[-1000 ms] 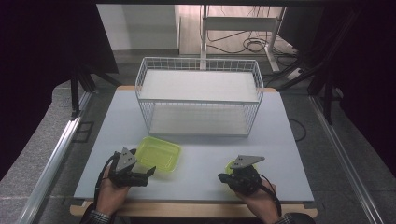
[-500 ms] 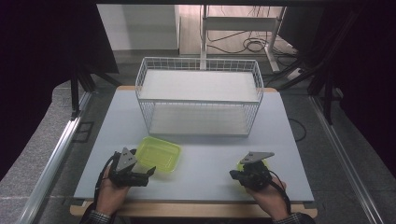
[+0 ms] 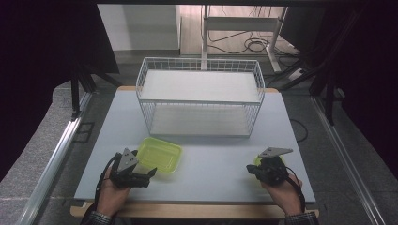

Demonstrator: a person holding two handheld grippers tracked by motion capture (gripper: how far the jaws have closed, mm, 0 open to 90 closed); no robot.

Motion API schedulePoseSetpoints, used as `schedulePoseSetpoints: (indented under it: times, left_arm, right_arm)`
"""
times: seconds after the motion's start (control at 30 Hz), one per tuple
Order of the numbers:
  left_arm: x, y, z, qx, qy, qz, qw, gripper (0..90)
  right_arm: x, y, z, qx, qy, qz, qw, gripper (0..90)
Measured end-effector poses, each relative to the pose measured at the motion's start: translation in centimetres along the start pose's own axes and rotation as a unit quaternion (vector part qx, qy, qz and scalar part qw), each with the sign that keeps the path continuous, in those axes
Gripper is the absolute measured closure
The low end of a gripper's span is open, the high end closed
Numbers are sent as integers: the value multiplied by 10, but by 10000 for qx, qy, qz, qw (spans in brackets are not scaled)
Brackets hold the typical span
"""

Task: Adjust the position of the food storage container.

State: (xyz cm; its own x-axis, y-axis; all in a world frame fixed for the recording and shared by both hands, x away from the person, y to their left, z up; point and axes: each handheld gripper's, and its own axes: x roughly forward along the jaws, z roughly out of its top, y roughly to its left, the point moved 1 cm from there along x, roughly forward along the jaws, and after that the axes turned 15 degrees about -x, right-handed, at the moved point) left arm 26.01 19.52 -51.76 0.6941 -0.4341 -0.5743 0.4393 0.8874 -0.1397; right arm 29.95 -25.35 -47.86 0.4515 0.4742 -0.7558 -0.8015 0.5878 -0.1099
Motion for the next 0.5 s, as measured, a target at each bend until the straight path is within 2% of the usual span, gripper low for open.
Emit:
schedulePoseSetpoints:
  times: [0.2,0.33,0.37,0.5]
  left_arm:
    - [1,-2,0,-23,71,-48,10000,71]
    - [1,-4,1,4,144,-38,9999,80]
    - [2,-5,1,3,160,-43,9999,82]
    - [2,-5,2,-29,264,17,9996,76]
  right_arm:
    - [-2,-11,-6,35,-68,-122,9999,888]
    - [-5,-21,-11,152,-81,-259,9995,888]
    - [-7,-27,-14,259,-98,-353,9990,888]
    - [-8,-29,-15,327,-145,-381,9986,884]
